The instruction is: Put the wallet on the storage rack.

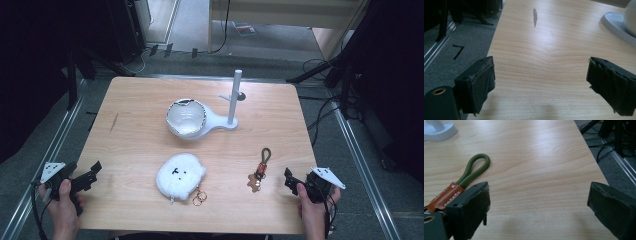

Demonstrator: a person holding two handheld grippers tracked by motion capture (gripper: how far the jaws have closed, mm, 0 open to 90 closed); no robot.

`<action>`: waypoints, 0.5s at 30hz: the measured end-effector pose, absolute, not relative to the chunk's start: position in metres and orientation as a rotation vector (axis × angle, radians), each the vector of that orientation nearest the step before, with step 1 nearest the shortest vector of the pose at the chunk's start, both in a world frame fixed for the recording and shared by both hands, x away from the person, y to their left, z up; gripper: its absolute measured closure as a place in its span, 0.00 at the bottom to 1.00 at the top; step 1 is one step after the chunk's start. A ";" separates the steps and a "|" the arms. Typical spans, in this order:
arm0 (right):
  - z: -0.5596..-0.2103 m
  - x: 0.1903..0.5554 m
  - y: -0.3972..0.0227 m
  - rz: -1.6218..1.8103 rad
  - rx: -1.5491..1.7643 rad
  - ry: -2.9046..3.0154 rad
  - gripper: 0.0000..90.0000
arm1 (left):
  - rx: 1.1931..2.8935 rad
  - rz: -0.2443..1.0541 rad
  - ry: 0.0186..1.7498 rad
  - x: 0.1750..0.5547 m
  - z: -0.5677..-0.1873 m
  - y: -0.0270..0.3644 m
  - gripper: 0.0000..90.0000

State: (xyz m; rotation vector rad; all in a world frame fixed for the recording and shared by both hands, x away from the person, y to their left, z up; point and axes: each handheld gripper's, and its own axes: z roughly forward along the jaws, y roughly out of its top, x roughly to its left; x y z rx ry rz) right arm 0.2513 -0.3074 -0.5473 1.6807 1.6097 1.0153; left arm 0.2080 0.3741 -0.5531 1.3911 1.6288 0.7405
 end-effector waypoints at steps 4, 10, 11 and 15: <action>-0.545 0.251 -0.305 0.996 1.663 1.616 0.07 | 1.446 0.741 1.622 0.211 -0.553 0.372 0.10; -0.531 0.251 -0.293 0.899 1.592 1.651 0.07 | 1.464 0.724 1.619 0.210 -0.553 0.370 0.10; -0.528 0.250 -0.292 0.911 1.577 1.662 0.08 | 1.485 0.733 1.617 0.210 -0.553 0.368 0.10; -0.518 0.244 -0.287 0.924 1.522 1.705 0.20 | 1.506 0.739 1.612 0.211 -0.553 0.366 0.10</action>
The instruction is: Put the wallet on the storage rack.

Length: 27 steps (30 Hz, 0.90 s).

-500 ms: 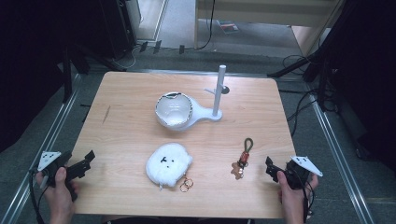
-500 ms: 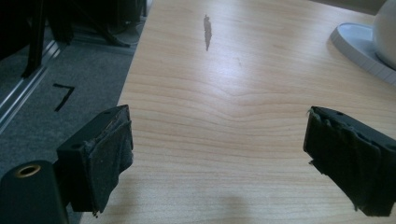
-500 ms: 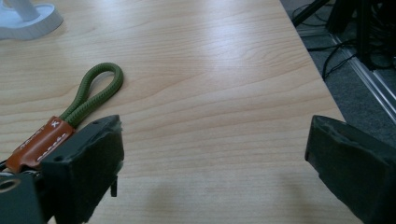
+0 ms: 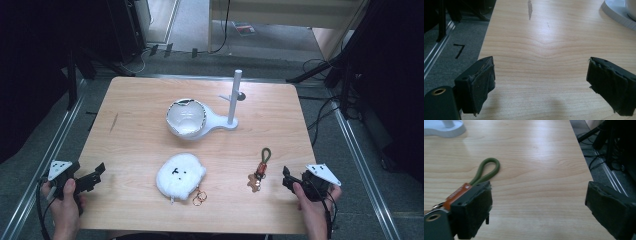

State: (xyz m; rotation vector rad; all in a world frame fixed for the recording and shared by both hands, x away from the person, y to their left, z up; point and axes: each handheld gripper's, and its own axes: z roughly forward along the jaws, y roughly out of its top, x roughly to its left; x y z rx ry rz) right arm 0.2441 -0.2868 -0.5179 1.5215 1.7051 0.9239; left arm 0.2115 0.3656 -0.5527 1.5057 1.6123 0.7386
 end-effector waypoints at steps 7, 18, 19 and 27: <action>-0.511 0.244 -0.274 0.932 1.512 1.770 0.26 | 1.549 0.718 1.605 0.214 -0.553 0.364 0.10; -0.498 0.237 -0.235 0.921 1.389 1.962 0.30 | 1.569 0.693 1.605 0.216 -0.553 0.364 0.10; -0.496 0.237 -0.229 0.912 1.378 1.982 0.30 | 1.571 0.693 1.607 0.216 -0.553 0.364 0.10; -0.491 0.238 -0.212 0.941 1.404 2.010 0.30 | 1.576 0.695 1.599 0.216 -0.553 0.363 0.10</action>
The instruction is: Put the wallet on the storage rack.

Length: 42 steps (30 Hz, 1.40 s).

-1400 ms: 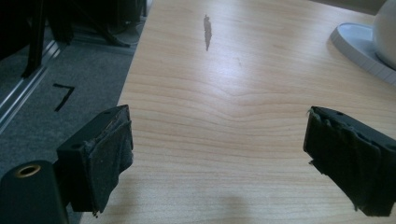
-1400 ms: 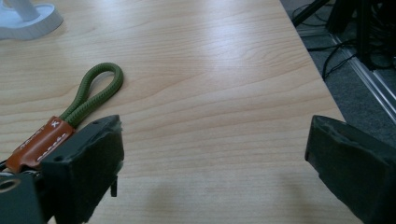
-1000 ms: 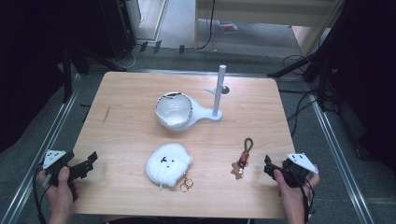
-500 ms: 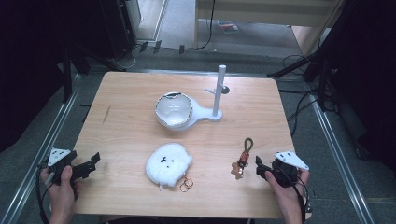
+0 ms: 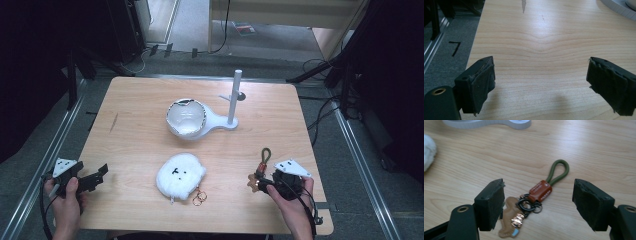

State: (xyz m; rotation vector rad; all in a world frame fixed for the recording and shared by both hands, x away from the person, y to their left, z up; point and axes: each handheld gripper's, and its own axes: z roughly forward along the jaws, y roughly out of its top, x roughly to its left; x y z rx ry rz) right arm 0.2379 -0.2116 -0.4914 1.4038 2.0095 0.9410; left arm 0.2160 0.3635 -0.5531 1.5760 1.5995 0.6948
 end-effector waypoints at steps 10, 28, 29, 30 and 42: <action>-0.490 0.243 -0.181 0.945 1.396 2.115 0.26 | 1.578 0.682 1.594 0.216 -0.553 0.364 0.10; -0.497 0.257 -0.115 0.962 1.403 2.250 0.21 | 1.582 0.668 1.587 0.217 -0.553 0.365 0.10; -0.498 0.258 -0.111 0.960 1.392 2.255 0.22 | 1.582 0.668 1.587 0.217 -0.553 0.365 0.10; -0.498 0.259 -0.108 0.958 1.395 2.253 0.23 | 1.582 0.667 1.587 0.217 -0.553 0.365 0.10; -0.505 0.275 -0.071 0.973 1.416 2.327 0.24 | 1.581 0.658 1.586 0.217 -0.554 0.365 0.10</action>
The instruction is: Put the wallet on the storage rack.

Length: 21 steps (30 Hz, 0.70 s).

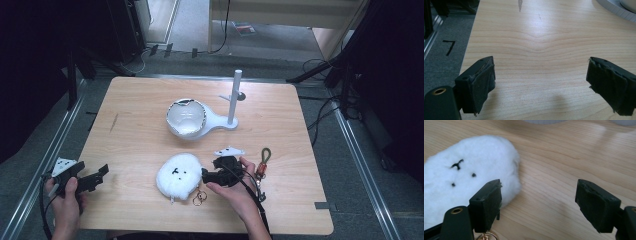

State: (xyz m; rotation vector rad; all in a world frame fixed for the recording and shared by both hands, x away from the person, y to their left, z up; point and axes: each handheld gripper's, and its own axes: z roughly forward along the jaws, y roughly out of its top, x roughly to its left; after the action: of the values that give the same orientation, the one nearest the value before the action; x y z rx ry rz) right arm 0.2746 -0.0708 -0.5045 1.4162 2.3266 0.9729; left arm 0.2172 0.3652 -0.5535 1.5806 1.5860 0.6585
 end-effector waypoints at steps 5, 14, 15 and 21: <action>-0.505 0.279 -0.055 0.974 1.400 2.368 0.23 | 1.584 0.655 1.586 0.218 -0.554 0.365 0.10; -0.515 0.290 -0.034 0.970 1.368 2.466 0.24 | 1.591 0.646 1.588 0.218 -0.554 0.365 0.10; -0.515 0.290 -0.034 0.970 1.368 2.466 0.24 | 1.592 0.644 1.588 0.218 -0.554 0.365 0.10; -0.519 0.294 -0.024 0.965 1.333 2.500 0.29 | 1.593 0.644 1.588 0.219 -0.554 0.365 0.10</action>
State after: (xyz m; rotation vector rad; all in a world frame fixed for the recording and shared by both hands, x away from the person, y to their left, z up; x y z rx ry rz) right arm 0.2940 -0.0238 -0.5193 1.3325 2.5002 0.9650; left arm 0.2188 0.3650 -0.5539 1.5925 1.5879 0.6443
